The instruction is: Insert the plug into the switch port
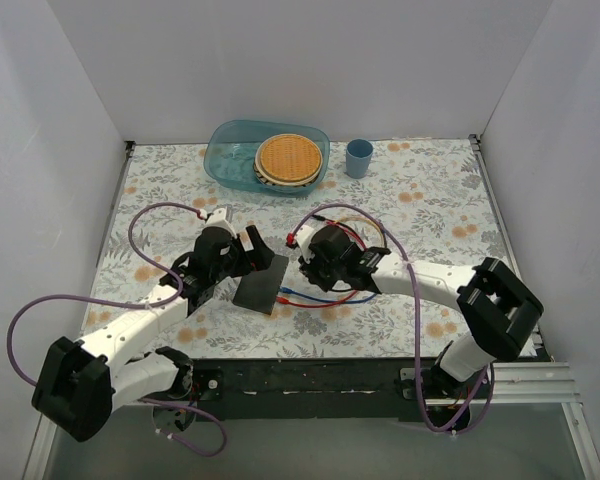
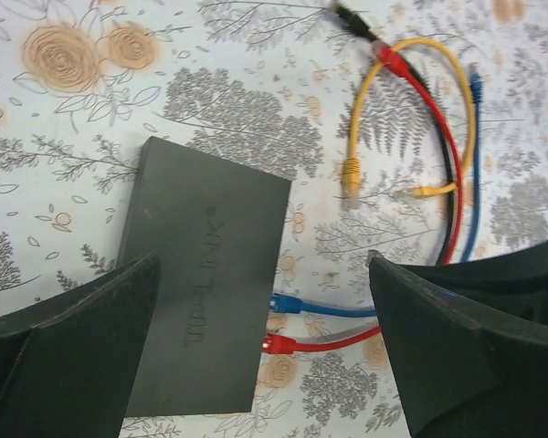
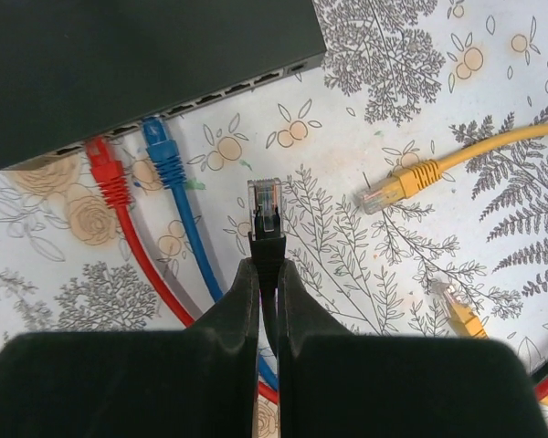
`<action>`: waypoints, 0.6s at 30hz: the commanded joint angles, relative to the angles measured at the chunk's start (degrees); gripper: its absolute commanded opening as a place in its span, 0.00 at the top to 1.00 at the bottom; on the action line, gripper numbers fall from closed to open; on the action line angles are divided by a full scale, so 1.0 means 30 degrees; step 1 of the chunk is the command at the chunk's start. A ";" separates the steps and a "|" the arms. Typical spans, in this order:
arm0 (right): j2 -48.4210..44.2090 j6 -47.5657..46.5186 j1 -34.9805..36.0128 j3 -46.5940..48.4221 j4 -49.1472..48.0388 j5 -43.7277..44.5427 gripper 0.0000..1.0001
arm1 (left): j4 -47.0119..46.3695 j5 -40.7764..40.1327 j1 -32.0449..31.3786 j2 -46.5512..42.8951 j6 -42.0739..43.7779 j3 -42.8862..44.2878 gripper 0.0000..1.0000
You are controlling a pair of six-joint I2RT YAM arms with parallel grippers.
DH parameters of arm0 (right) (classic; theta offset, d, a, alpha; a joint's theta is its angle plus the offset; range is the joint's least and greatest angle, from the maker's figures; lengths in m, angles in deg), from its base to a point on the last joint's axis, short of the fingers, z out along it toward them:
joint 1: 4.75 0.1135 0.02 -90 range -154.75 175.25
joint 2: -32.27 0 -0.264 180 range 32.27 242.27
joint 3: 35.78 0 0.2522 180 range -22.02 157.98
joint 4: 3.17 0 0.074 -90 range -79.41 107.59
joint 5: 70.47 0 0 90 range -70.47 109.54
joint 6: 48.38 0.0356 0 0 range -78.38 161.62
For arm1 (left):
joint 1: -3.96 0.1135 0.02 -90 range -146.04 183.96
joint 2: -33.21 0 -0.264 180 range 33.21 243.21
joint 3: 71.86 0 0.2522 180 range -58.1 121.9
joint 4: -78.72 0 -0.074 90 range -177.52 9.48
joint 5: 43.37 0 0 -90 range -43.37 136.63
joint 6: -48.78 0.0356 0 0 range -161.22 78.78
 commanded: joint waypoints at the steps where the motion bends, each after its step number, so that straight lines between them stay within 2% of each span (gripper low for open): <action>1: 0.0720 -0.0646 0.0672 0.0878 -0.0512 0.3292 0.99 | 0.1691 -0.1379 0.0140 0.1117 -0.0258 0.1144 0.02; 7: 0.1630 -0.1086 0.1171 0.1201 -0.1157 0.4440 0.99 | 0.1107 -0.0358 0.0929 0.1792 -0.0318 0.0911 0.02; 14: 0.2334 -0.1554 0.1757 0.1406 -0.1509 0.4237 0.99 | -0.0300 0.3741 0.3827 0.2552 0.0180 0.0032 0.14; 17: 0.2539 -0.1730 0.1962 0.1611 -0.1567 0.3886 0.99 | -0.0623 0.4974 0.4415 0.3460 0.0472 -0.0115 0.19; 18: 0.2685 -0.1847 0.2107 0.1757 -0.1567 0.3798 0.99 | -0.0681 0.5182 0.4475 0.3665 0.0560 -0.0144 0.24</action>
